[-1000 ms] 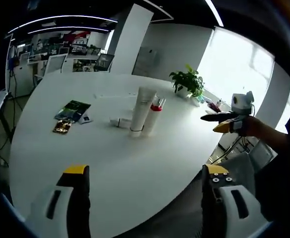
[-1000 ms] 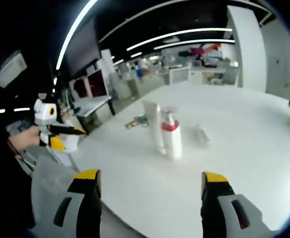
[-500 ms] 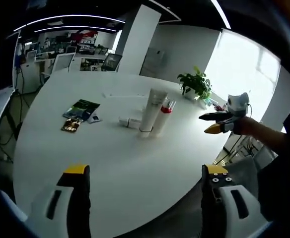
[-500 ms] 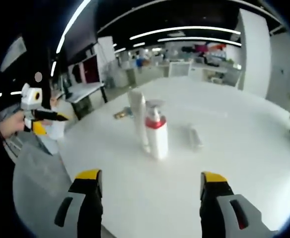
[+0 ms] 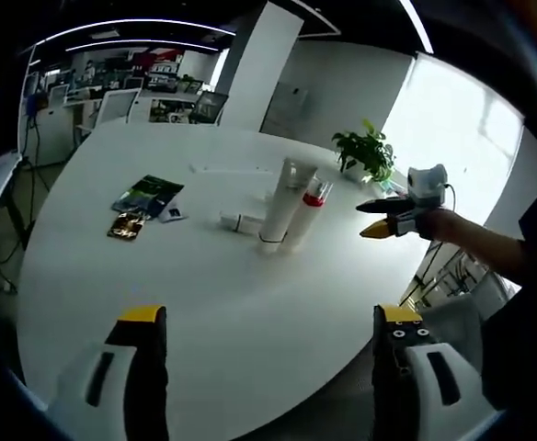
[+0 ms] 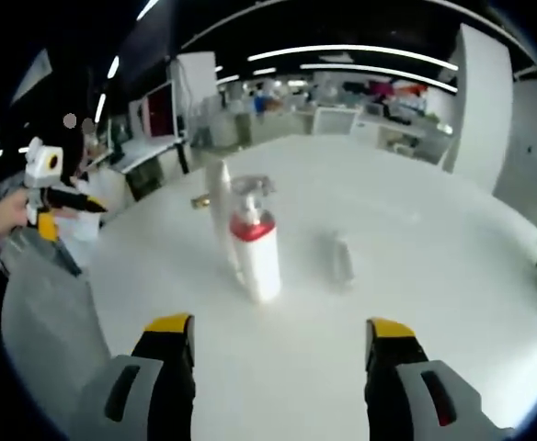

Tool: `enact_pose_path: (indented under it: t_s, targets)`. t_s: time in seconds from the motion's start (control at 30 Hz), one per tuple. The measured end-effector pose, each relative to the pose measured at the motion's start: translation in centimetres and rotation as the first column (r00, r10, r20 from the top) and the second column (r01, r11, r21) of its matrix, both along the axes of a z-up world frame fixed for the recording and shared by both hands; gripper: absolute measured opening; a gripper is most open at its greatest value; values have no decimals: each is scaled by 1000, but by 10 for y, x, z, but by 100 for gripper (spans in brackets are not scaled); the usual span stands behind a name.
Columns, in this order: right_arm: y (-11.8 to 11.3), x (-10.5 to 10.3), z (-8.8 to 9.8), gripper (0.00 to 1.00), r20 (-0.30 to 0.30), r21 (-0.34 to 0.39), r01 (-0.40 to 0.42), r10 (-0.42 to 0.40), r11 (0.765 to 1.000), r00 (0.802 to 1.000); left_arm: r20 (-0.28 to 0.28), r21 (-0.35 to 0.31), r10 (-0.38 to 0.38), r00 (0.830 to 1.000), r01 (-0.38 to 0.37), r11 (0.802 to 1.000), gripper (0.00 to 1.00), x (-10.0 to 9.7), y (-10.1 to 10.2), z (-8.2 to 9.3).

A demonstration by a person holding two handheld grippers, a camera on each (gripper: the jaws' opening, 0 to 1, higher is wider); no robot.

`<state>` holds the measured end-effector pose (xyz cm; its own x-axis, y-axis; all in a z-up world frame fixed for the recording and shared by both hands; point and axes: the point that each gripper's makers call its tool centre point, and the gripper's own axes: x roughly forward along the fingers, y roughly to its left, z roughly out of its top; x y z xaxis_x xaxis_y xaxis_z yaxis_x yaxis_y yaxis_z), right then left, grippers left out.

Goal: Arrange the skincare products in the storage area until every visible bottle or jar stands upright without overlapping.

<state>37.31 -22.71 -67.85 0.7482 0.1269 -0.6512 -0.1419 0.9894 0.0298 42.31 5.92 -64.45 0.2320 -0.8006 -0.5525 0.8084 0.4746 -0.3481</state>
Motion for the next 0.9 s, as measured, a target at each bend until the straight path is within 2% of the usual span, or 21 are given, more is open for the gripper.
enact_pose_path:
  t_s: [0.2,0.57,0.9]
  targets:
    - [-9,10,-12,72,-37,-27,-15,14,1000,999,-21,9,1,1000,-1,1000,86,3,-1,-8]
    - [-24,30,-27,68,-59,-64,-39,35,997,998,-49,28,-1,999,2,1000,86,10,-2,-19]
    - [-29,56,-39,66,-54,-43,-57,55,997,997,-51,40,-17,999,19,999,87,16,-8,-23]
